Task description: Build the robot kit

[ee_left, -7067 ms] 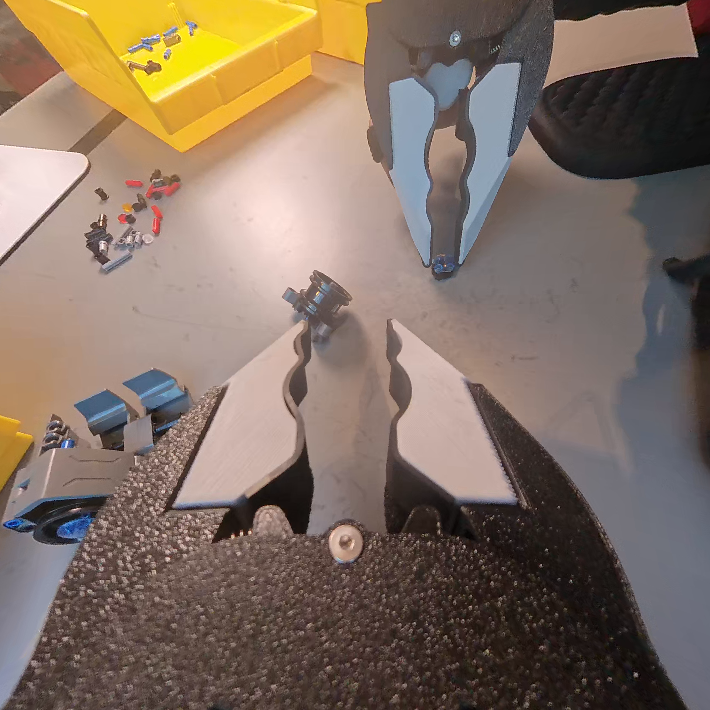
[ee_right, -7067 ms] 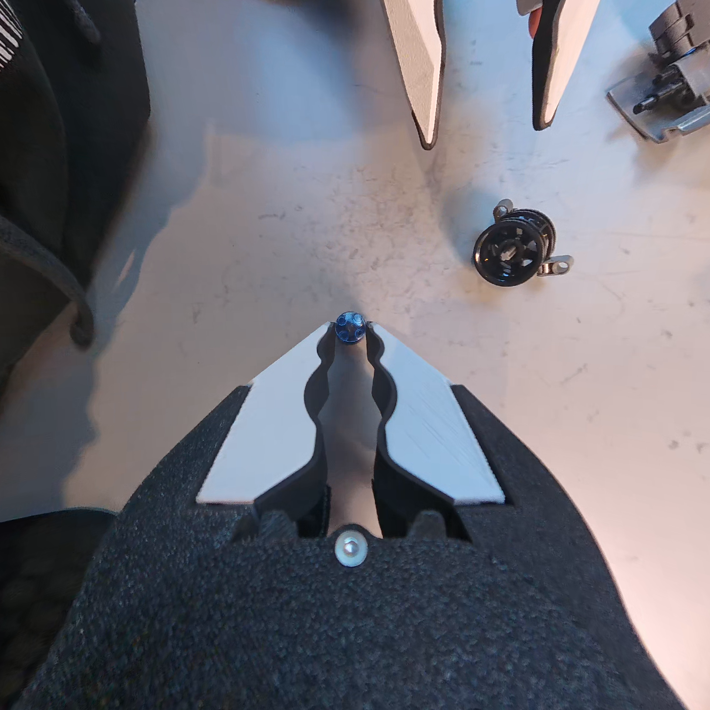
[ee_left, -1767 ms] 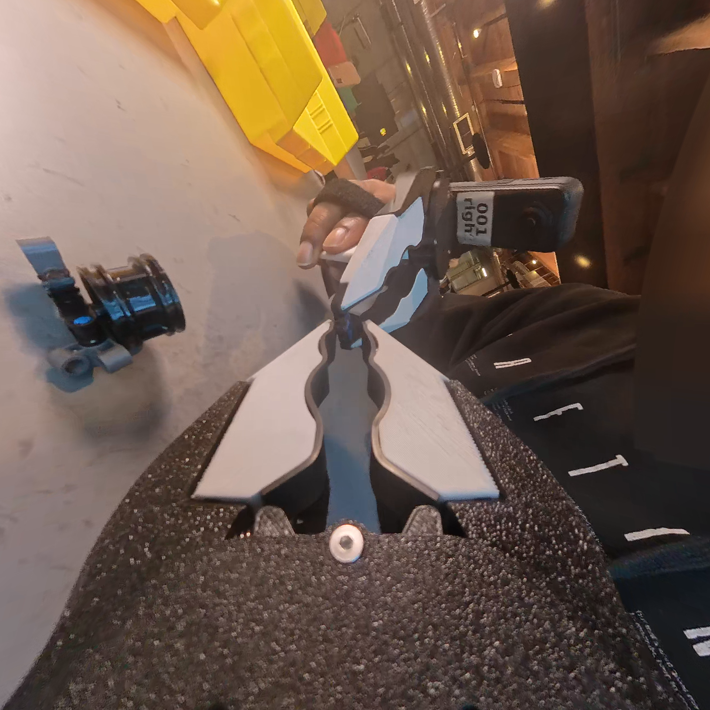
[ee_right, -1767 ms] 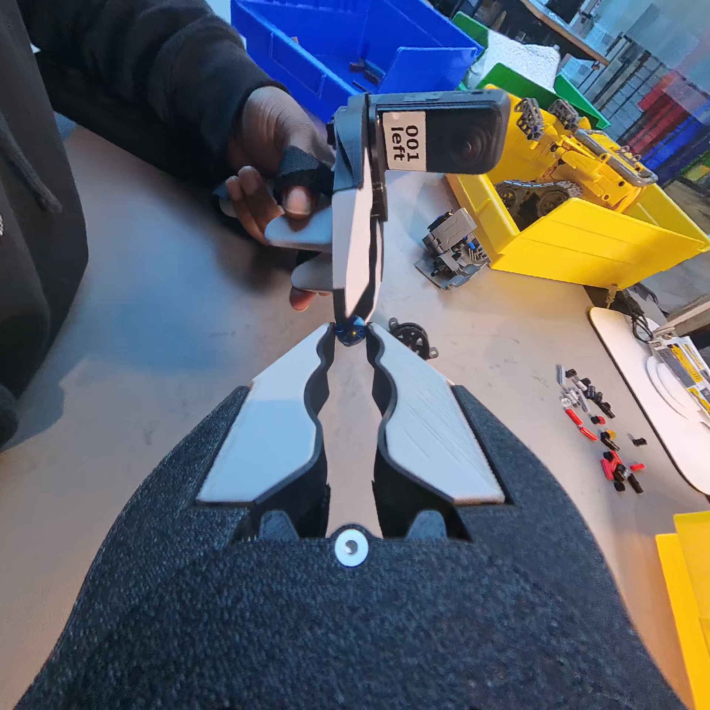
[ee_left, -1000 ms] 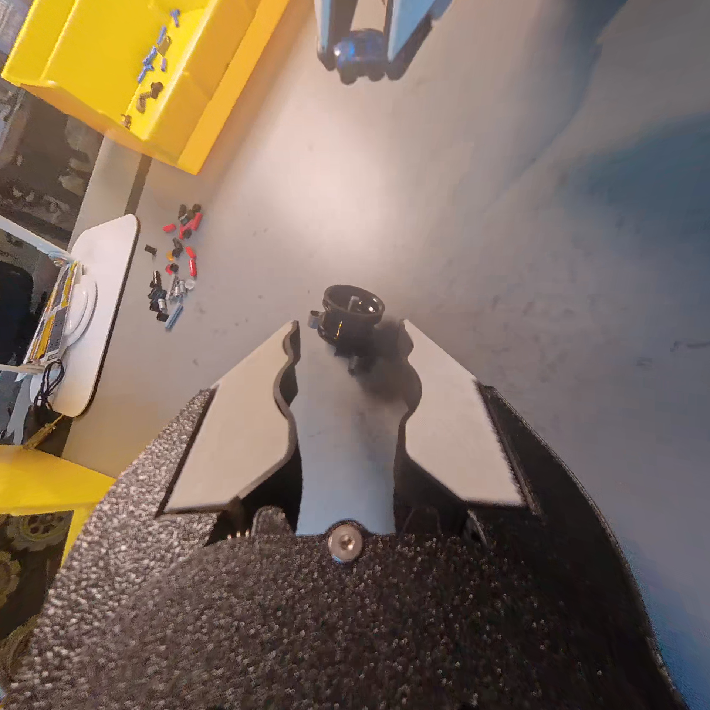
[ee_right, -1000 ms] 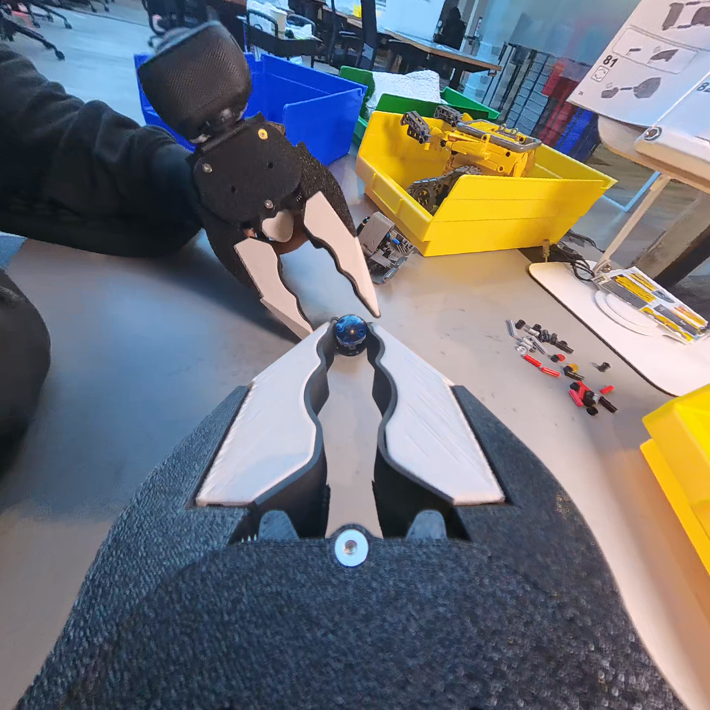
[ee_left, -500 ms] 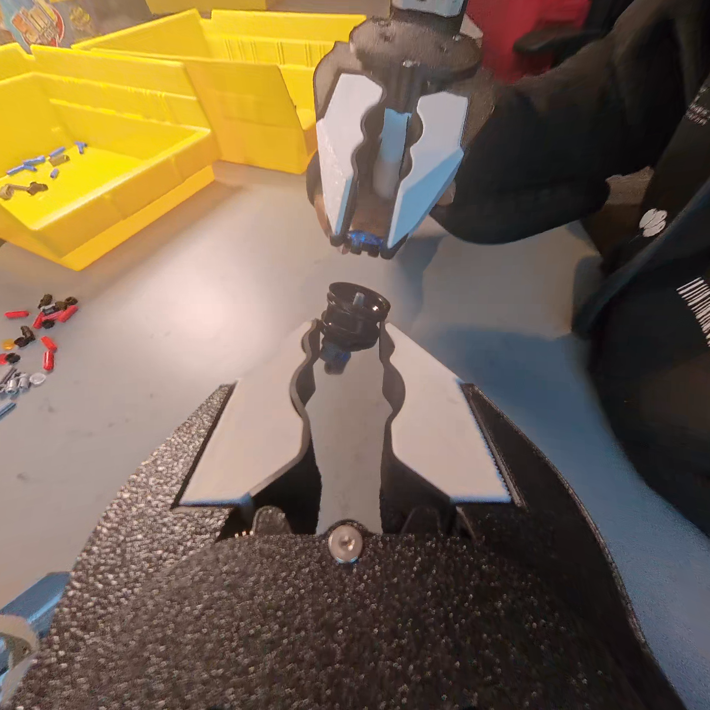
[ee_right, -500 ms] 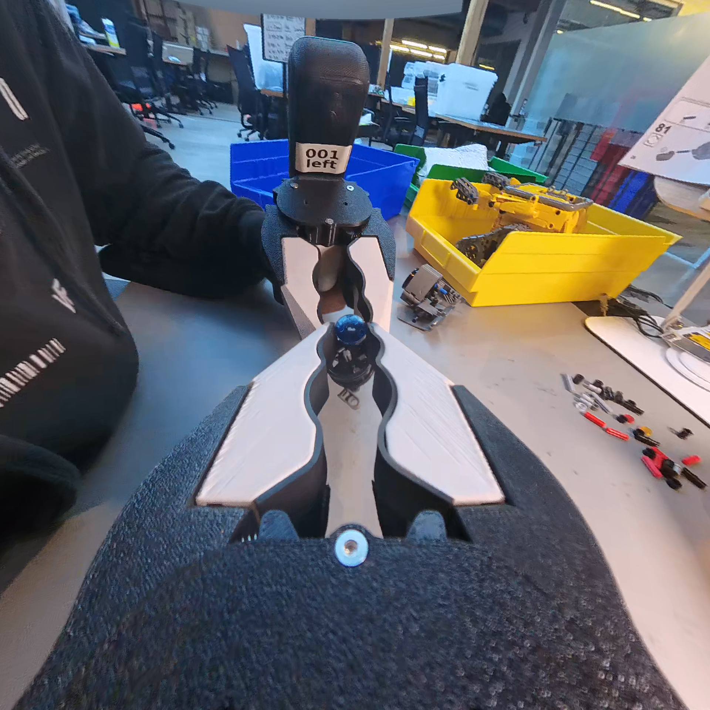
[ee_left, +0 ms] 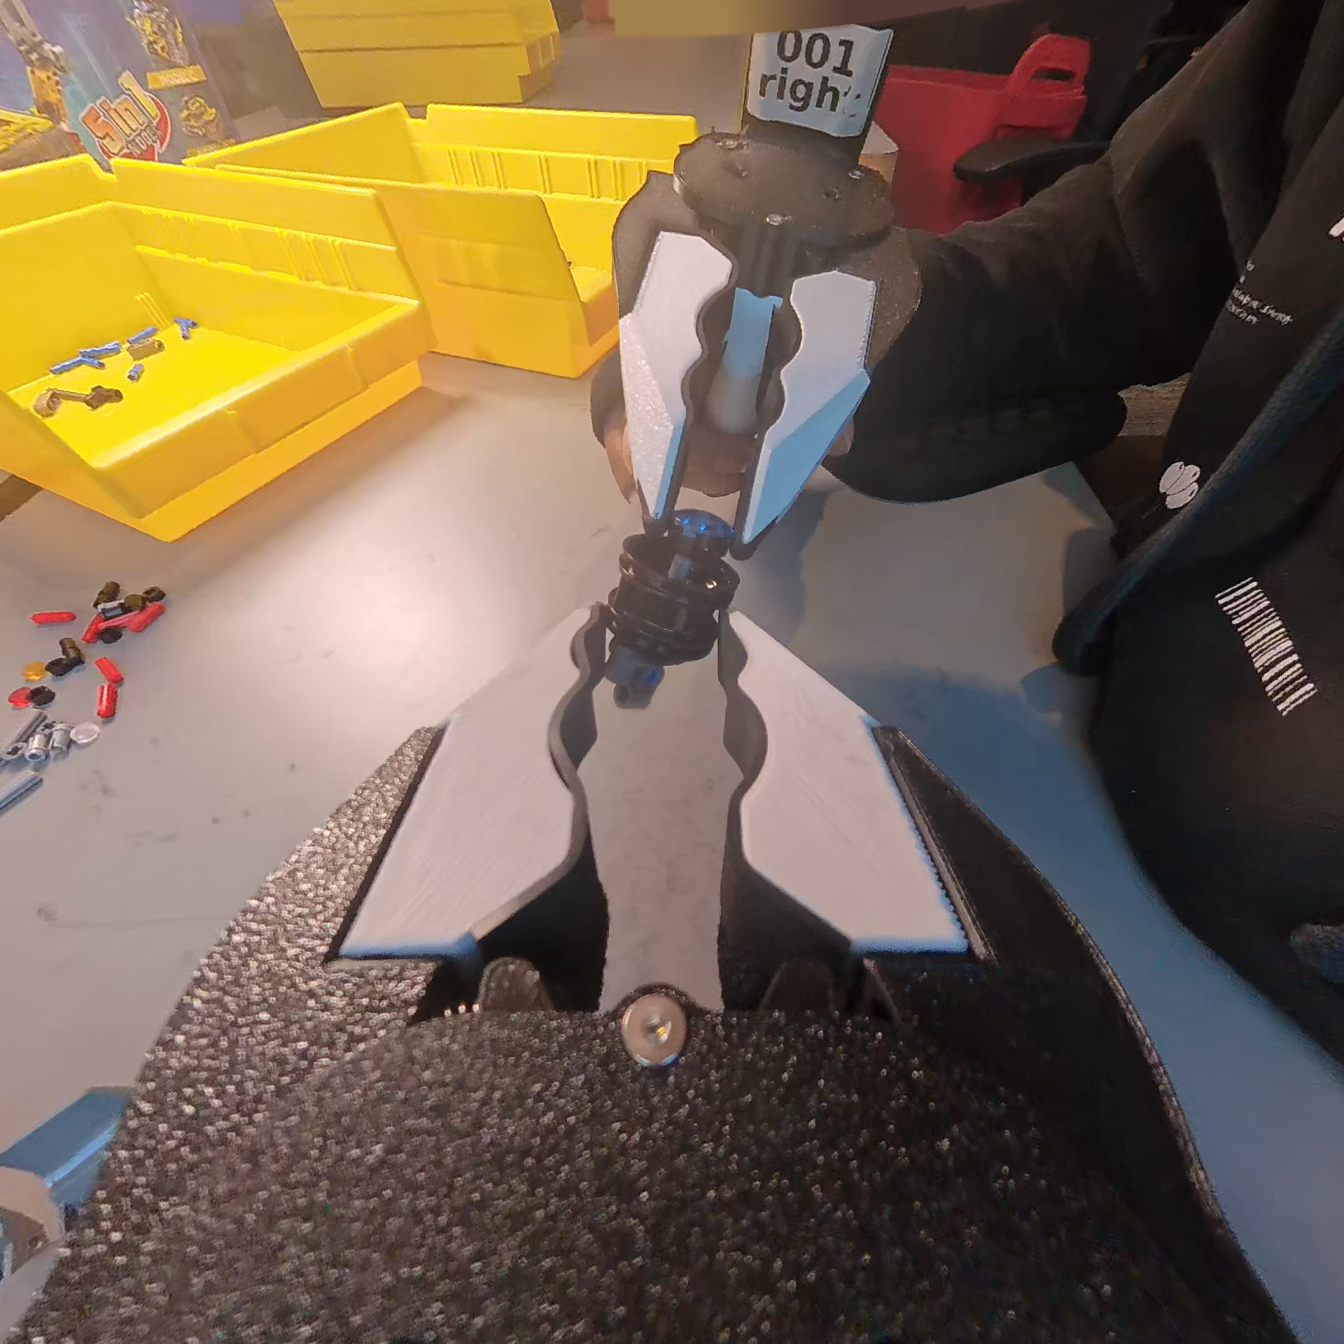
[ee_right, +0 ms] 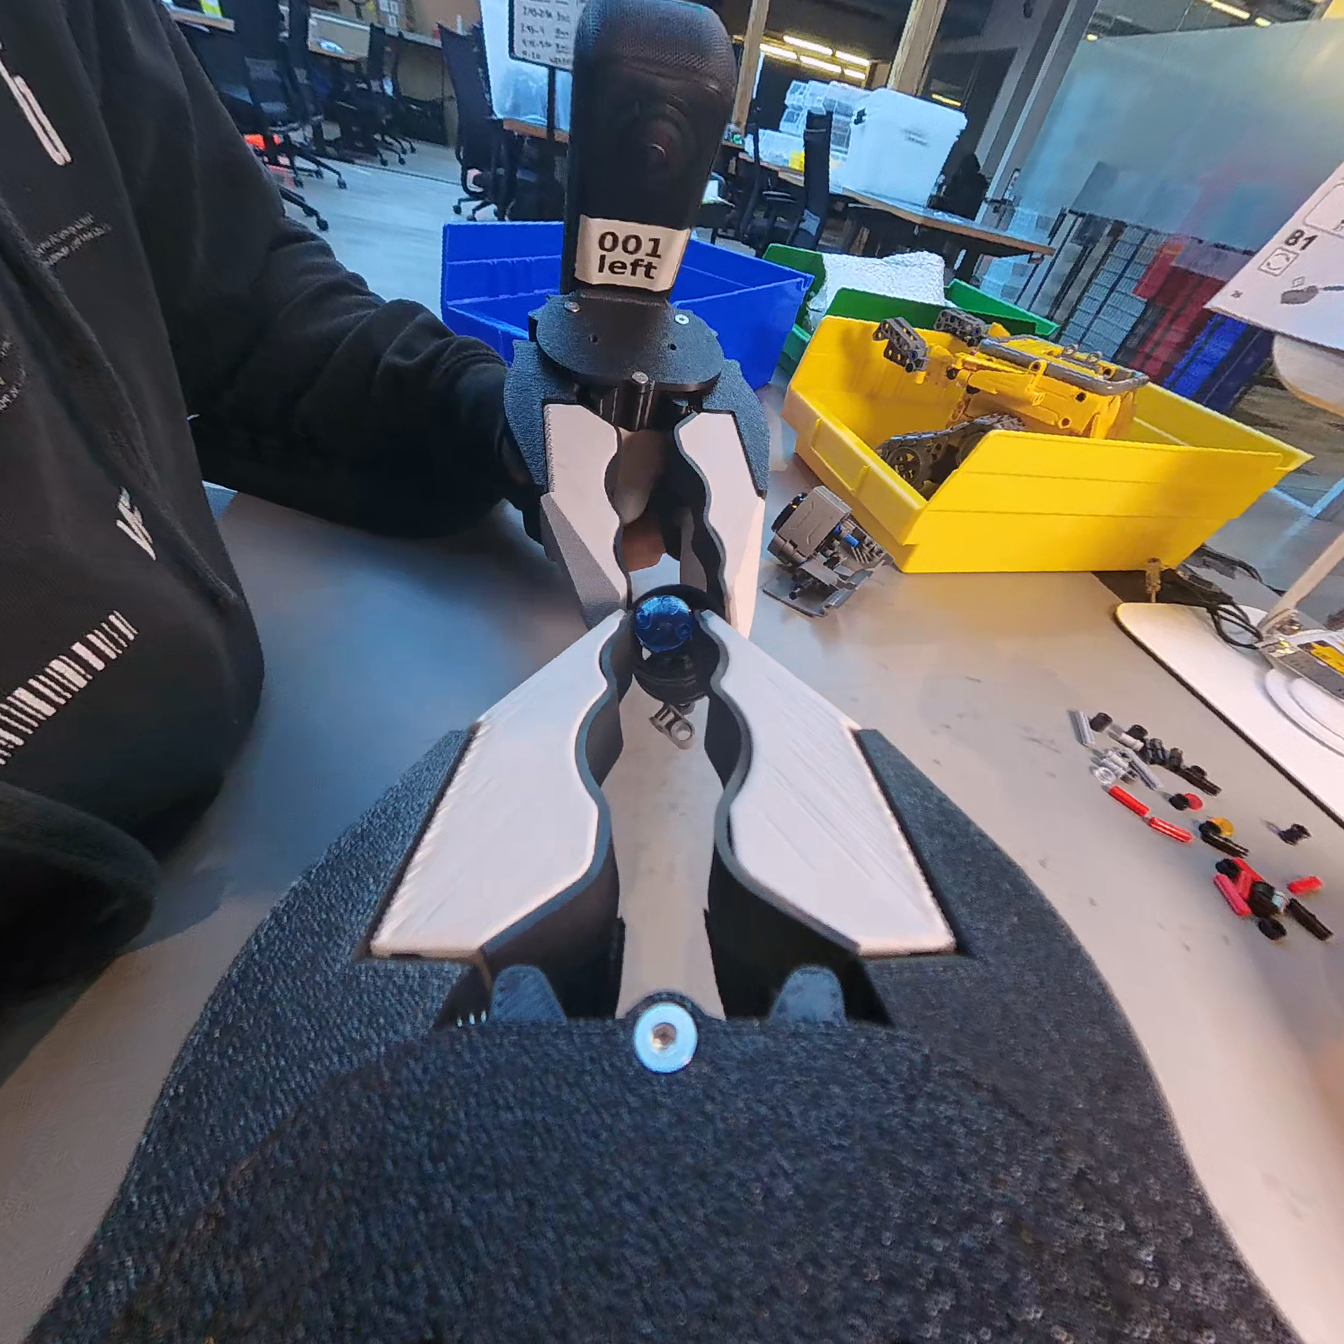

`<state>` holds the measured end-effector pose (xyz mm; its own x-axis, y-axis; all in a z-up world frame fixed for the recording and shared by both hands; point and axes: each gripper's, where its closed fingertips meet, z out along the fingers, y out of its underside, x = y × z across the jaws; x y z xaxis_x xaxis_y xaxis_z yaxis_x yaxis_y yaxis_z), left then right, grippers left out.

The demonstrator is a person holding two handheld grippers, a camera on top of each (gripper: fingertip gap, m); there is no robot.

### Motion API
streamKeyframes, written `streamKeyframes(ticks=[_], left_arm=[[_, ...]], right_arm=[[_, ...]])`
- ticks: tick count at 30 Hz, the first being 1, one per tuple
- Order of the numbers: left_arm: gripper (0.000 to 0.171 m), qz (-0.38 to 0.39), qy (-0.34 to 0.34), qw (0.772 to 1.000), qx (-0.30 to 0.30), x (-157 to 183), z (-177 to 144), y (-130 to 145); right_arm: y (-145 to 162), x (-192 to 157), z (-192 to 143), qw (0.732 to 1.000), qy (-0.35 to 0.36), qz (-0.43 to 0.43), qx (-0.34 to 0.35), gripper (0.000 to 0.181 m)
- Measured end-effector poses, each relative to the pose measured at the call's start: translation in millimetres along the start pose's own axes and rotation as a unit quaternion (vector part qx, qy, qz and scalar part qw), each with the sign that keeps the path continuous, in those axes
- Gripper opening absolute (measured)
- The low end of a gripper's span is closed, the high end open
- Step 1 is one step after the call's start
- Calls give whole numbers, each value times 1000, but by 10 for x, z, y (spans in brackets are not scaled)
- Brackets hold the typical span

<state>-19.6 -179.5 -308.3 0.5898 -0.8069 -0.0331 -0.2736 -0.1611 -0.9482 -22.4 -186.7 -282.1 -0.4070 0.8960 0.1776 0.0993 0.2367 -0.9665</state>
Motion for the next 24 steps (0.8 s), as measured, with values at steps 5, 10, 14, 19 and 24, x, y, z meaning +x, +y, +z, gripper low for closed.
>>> streamKeyframes(ticks=[5,10,14,19,24], left_arm=[[29,-4,5,1000,0,11,11,4],[29,-14,19,1000,13,40,-6,-34],[29,-19,27,999,16,60,-11,-45],[29,-23,35,999,15,76,-14,-41],[29,-37,50,998,6,102,-3,-17]], right_arm=[[-49,6,13,1000,8,-12,4,16],[-25,-10,30,1000,6,-12,-4,16],[-24,-18,31,1000,3,-9,-6,16],[-19,-30,32,1000,-1,-7,-8,16],[8,-55,29,1000,-16,6,-13,16]])
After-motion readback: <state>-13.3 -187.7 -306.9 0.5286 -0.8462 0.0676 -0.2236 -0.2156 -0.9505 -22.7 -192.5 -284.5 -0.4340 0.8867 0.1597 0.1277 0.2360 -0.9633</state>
